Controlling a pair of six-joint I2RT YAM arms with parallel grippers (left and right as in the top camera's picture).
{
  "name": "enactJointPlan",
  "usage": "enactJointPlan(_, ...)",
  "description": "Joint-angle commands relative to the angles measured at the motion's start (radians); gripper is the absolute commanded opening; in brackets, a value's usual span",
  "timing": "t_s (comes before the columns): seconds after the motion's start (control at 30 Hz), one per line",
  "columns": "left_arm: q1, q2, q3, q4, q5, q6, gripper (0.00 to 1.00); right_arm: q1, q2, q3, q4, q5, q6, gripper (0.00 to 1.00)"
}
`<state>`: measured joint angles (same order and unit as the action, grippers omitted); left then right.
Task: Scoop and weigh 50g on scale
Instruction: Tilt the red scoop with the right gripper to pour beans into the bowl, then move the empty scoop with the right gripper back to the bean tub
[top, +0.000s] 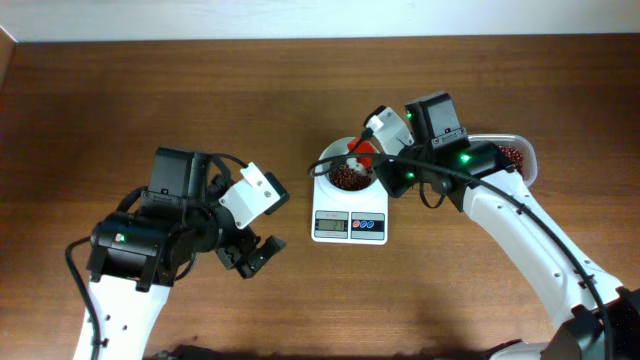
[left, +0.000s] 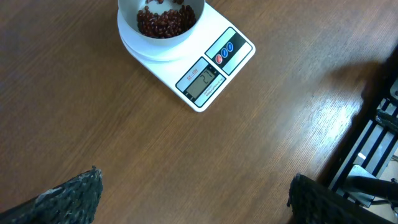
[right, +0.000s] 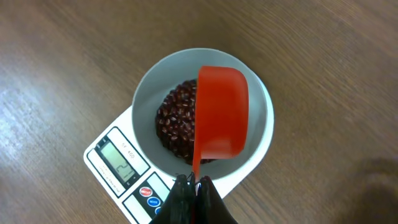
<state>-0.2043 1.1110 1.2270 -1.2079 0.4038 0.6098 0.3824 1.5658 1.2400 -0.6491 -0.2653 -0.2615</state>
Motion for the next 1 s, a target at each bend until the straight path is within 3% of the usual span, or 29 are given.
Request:
enactJointPlan(0.0, 0.005, 0.000, 0.016, 0.002, 0.000, 0.016, 0.99, 0.003, -0.024, 0.008, -0.012, -0.042, -0.025, 0.04)
enactJointPlan(0.33, 0.004, 0.000, 0.016, 0.002, 0.000, 0.016, 0.99, -0.028, -0.085, 0.069, -0.006, -0.029, 0.143, 0.04)
enactJointPlan(0.57, 0.005, 0.000, 0.016, 0.002, 0.000, 0.016, 0.99, -0.188, -0.261, 0.082, -0.236, 0.320, 0.158, 0.04)
enactJointPlan(0.77, 0.004, 0.000, 0.016, 0.002, 0.000, 0.016, 0.99, -0.358, -0.225, 0.074, -0.298, 0.378, 0.215, 0.04)
enactJointPlan(0.97, 0.005, 0.000, 0.016, 0.002, 0.000, 0.016, 0.99, -0.431, -0.145, 0.073, -0.299, 0.375, 0.253, 0.04)
